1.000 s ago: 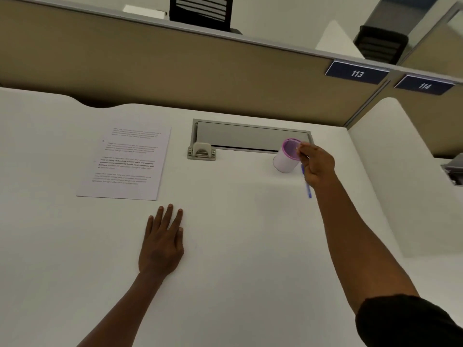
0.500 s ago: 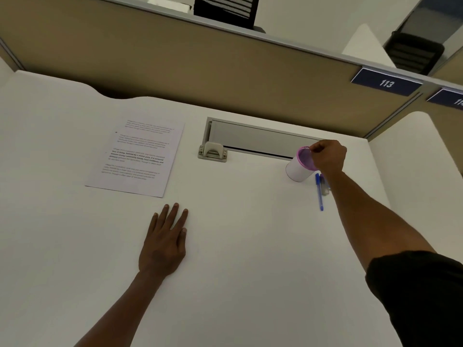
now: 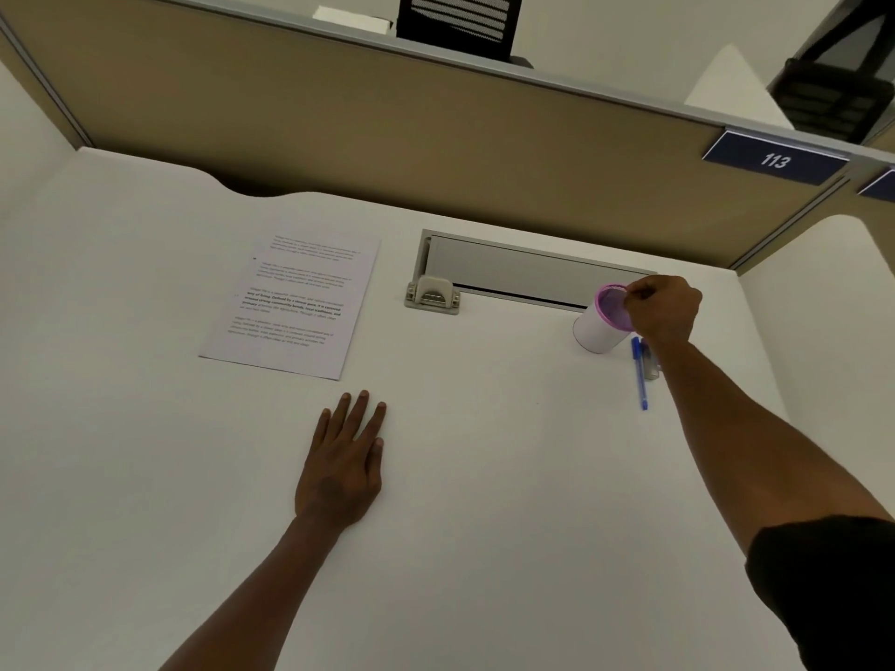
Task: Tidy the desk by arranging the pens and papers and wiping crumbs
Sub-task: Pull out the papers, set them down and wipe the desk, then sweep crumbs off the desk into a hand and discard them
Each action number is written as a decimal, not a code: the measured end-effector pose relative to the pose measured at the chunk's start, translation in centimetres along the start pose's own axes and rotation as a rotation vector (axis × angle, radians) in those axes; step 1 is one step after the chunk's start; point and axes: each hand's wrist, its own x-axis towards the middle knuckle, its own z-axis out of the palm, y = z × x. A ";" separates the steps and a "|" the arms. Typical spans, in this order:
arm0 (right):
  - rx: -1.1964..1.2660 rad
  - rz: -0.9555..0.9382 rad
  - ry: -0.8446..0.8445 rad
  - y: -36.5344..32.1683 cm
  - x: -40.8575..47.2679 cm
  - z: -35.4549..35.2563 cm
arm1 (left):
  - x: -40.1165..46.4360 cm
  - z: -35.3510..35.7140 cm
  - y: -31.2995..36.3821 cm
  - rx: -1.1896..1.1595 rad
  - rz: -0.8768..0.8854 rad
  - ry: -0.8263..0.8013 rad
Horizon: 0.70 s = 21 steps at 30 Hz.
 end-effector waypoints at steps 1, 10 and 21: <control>-0.011 -0.012 0.005 0.0 -0.2 -0.1 | 0.0 0.0 0.0 0.001 0.000 0.000; 0.371 -0.179 0.022 -1.8 -10.2 1.8 | -0.4 -0.1 0.1 -0.101 -0.014 0.052; -0.014 -0.636 -0.583 -6.0 -30.6 7.7 | -5.5 -1.3 -1.8 -0.204 -0.096 0.098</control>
